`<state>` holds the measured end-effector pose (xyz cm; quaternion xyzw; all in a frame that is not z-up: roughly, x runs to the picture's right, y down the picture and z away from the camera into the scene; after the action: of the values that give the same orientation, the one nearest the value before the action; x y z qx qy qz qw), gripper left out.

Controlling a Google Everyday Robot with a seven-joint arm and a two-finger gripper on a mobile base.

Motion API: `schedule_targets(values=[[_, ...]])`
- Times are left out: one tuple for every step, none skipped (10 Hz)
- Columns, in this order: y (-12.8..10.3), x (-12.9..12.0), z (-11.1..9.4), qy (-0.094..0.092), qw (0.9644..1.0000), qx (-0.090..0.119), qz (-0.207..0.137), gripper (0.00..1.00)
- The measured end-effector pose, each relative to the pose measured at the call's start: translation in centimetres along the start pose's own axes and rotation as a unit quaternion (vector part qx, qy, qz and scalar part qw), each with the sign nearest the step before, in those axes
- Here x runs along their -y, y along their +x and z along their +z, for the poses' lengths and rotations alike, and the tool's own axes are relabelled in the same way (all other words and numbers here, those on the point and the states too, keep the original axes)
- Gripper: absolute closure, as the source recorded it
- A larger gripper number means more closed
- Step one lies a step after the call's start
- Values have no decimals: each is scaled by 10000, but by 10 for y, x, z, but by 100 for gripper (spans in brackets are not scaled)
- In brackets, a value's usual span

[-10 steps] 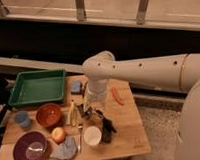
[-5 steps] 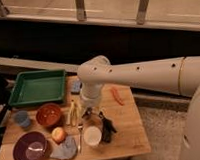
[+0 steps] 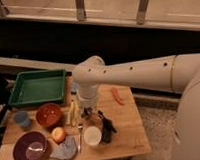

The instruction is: Place towel in purple bowl

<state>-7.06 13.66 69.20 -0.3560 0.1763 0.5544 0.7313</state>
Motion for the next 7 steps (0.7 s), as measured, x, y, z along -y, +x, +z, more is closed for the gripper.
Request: schedule_targets(values=[[-6, -10, 5, 65, 9999, -51, -132, 35], [-12, -23, 14, 150, 9993, -129, -322, 35], [-15, -40, 24, 201, 9982, -225, -524, 35], [-17, -43, 29, 264, 9975, -265, -608, 35], [-15, -47, 35, 303, 9966, -327, -689, 35], [-12, -52, 45, 324, 9955, -419, -784, 35], [-6, -56, 55, 327, 9944, -518, -857, 35]])
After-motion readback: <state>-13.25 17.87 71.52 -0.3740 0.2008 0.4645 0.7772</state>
